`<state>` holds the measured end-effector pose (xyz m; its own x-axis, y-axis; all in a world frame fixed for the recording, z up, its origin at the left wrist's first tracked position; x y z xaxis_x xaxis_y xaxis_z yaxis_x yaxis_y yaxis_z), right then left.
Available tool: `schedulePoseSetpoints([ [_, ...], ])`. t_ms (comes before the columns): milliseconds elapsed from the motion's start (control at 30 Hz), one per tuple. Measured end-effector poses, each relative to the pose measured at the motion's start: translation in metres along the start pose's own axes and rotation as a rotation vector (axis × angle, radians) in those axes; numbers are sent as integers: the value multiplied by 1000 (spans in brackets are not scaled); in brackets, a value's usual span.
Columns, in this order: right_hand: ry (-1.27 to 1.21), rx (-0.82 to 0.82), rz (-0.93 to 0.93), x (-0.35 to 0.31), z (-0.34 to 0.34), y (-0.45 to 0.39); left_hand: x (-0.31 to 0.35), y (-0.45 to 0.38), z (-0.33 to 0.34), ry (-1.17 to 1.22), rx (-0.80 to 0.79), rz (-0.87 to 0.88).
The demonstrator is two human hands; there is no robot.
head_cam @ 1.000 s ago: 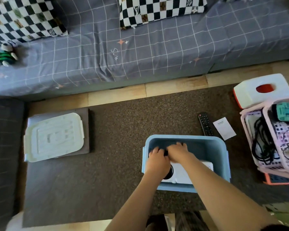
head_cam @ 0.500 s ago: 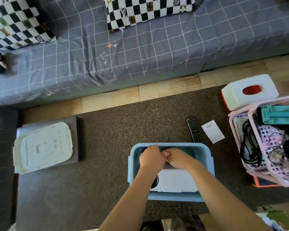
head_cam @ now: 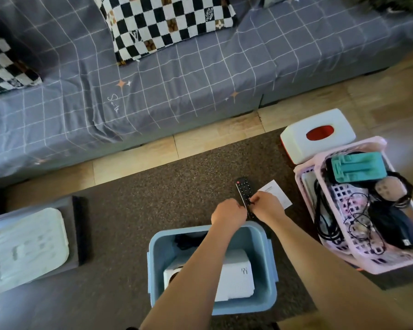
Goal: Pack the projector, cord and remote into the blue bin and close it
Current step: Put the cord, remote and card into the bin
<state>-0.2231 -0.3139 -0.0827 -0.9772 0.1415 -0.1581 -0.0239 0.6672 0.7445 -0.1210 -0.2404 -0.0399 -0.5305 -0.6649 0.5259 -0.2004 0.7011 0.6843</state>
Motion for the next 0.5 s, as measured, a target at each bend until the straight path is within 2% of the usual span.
schedulePoseSetpoints([
  [100, -25, -101, 56, 17, 21, -16, -3, -22, 20, 62, -89, -88],
  [233, -146, -144, 149, 35, 33, -34, -10, -49, 36, 199, -103, -209],
  [400, -223, -258, 151, 36, 48, -47, -17, -61, 57, 499, -114, -357],
  [500, -185, -304, 126, 30, 54, -46, -19, -56, 60, 558, -110, -398],
])
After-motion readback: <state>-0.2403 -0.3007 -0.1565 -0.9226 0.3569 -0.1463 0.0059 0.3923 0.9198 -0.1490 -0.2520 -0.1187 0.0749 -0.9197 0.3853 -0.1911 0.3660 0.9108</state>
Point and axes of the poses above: each hand's wrist, its own y-axis away from the middle knuckle, its own z-axis out of the palm, x = y × z, the point moved 8 cm from there along -y, towards the middle knuckle, and after that the axes turned 14 degrees about z, right-handed, at the moved point
